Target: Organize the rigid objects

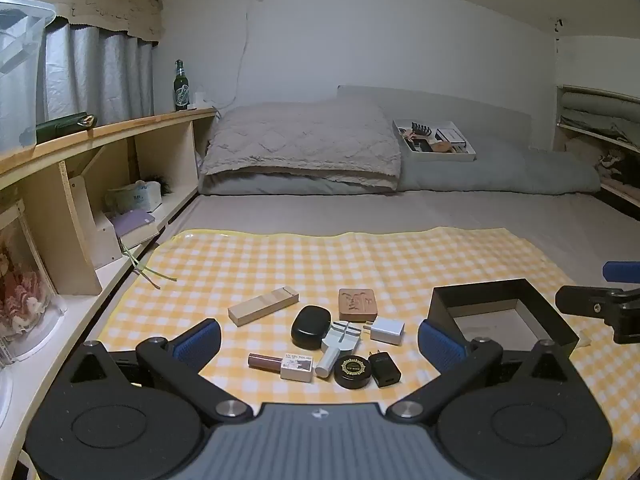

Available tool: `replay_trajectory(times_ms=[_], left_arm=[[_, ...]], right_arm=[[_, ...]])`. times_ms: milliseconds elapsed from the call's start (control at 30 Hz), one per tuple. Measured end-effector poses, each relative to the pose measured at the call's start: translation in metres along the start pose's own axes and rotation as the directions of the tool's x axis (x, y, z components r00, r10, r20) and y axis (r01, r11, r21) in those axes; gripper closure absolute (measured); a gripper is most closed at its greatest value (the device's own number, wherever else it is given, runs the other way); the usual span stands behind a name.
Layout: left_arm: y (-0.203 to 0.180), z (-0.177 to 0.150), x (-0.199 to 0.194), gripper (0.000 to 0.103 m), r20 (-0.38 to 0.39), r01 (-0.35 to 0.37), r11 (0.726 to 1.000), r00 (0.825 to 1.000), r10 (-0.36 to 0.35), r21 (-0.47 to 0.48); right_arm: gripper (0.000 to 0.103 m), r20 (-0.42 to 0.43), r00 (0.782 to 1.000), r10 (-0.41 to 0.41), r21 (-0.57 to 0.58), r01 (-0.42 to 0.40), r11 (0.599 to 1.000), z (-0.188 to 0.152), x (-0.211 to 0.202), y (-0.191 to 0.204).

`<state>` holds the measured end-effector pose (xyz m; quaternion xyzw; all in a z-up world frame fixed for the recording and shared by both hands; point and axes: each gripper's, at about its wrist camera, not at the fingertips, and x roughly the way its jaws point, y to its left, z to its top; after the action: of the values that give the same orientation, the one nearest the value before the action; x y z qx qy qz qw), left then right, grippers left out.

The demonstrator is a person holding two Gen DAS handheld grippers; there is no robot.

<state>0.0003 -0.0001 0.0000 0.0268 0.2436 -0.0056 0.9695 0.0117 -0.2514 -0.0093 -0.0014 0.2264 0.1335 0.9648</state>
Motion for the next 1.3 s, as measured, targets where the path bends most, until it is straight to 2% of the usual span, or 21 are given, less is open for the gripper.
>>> replay_trajectory(times_ms=[1300], left_arm=[[0.0009,-0.0001,0.0006,0.000,-0.001,0.010,1.000,1.000,-0.010,-0.016]], right_arm=[[0.000,-0.001,1.000,-0.009,-0.015,0.009,1.000,-0.0013,-0.0031,-0.0002]])
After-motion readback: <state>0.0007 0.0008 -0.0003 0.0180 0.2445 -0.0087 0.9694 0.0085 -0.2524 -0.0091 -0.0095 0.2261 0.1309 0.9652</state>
